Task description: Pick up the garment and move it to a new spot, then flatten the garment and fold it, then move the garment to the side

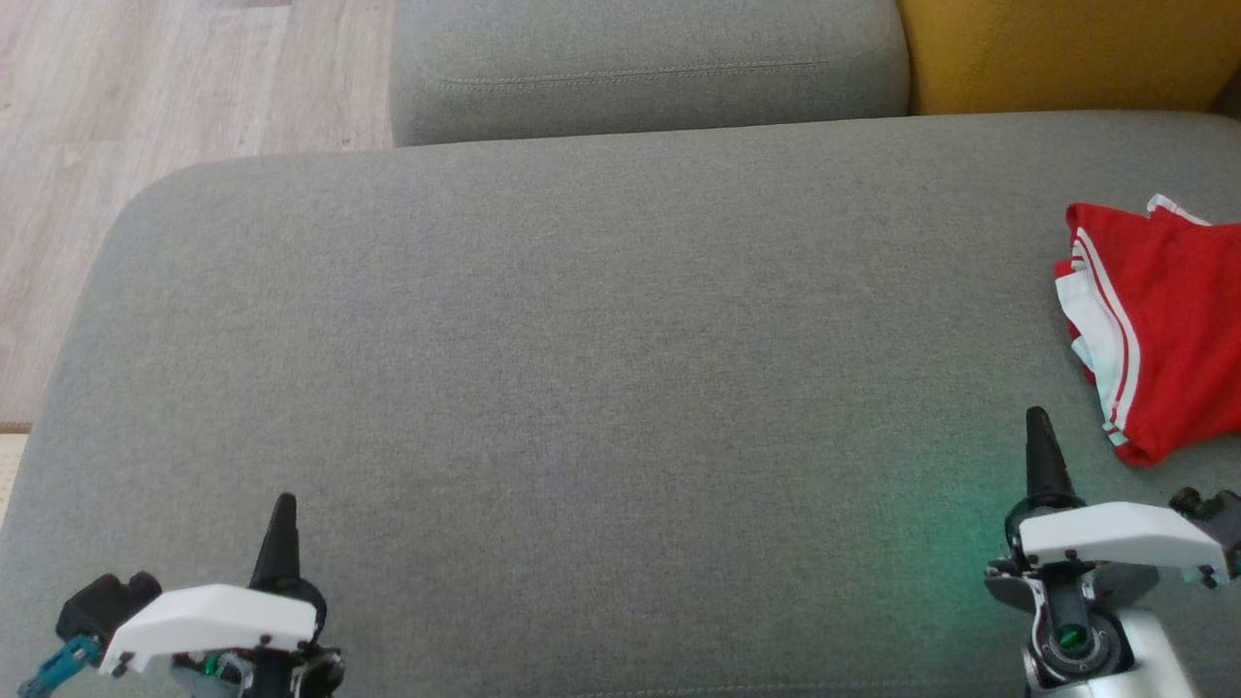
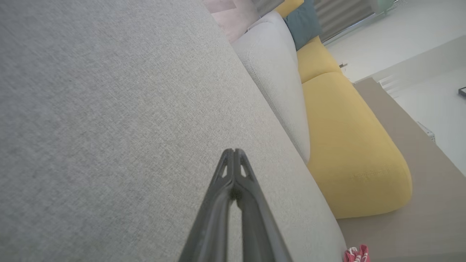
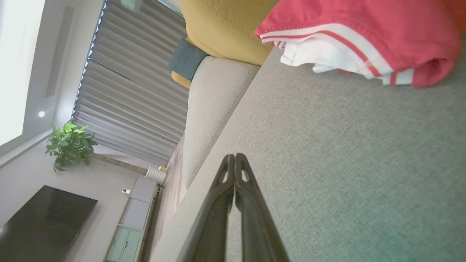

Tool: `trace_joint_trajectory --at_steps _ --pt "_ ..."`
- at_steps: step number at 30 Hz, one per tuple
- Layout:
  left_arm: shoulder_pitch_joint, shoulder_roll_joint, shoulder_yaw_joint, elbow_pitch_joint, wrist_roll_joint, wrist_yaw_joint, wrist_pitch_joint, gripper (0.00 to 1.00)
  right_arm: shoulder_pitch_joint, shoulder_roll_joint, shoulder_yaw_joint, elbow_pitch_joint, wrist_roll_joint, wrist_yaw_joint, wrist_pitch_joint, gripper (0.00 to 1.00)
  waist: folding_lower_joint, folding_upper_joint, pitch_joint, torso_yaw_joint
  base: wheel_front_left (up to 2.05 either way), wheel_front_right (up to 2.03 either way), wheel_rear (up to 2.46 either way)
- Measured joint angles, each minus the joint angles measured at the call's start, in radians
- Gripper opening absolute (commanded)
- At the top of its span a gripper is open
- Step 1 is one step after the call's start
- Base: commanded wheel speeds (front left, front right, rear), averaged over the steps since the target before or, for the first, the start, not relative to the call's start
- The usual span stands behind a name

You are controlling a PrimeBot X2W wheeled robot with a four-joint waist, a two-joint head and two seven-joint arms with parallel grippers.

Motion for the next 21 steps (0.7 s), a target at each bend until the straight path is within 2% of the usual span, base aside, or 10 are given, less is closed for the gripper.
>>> trace_joint_trajectory --at_steps 21 --pt "-0.021 0.000 0.028 -0.018 -0.257 -0.041 0.061 0.00 0.005 0.000 -0.036 -0.067 0.246 0.000 0.058 0.00 0.0000 0.0000 -0.002 0.007 0.00 0.00 0.00"
